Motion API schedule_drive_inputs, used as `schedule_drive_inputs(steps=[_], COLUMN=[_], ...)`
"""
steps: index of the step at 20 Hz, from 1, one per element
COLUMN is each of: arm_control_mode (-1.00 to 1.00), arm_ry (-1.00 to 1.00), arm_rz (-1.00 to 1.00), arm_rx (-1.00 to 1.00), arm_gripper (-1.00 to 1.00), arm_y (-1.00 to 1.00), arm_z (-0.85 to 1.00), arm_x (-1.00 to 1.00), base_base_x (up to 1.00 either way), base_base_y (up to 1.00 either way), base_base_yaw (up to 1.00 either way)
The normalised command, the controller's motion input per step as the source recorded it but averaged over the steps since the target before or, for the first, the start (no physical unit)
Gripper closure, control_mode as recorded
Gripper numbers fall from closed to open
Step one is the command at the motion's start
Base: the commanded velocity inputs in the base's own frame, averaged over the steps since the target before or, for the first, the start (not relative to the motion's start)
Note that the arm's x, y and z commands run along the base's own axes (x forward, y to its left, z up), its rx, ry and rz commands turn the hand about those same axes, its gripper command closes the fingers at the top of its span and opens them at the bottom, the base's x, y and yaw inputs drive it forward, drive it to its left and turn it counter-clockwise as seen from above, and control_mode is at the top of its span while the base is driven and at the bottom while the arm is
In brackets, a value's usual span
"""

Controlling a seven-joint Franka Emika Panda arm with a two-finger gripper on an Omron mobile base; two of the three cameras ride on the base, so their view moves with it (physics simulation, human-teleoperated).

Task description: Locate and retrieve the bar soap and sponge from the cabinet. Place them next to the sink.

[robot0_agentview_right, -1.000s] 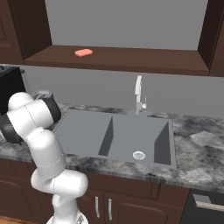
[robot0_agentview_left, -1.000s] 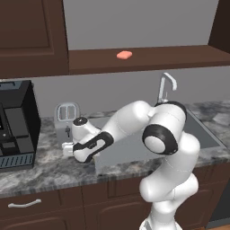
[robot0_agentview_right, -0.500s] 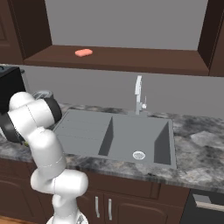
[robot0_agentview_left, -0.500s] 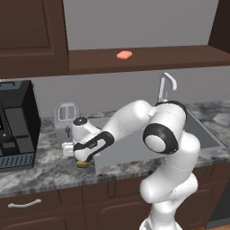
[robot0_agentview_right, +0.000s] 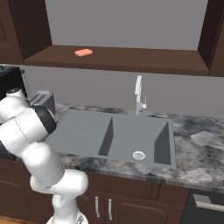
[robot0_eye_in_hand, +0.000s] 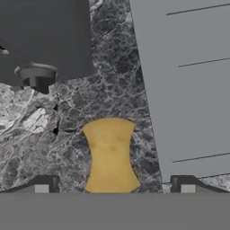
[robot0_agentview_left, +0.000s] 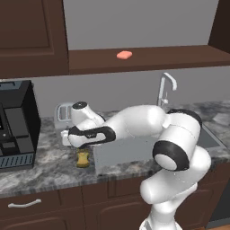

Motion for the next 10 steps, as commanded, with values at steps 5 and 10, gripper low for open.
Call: schedule_drive_inputs(steps=[5,10], arm_control_mode=[-1.0,-1.0], arm_ry=[0.09,0.02], arm_rz=[0.0,0.0], arm_rx=[-0.09,-0.11], arm_gripper=[-1.0,-1.0], arm_y=[-0.48,-0.45], arm_z=[0.62,0.66], arm_x=[-0.41,-0.51], base_base_x=[0.0,0.0], base_base_y=[0.0,0.0], base_base_yaw=[0.0,0.0])
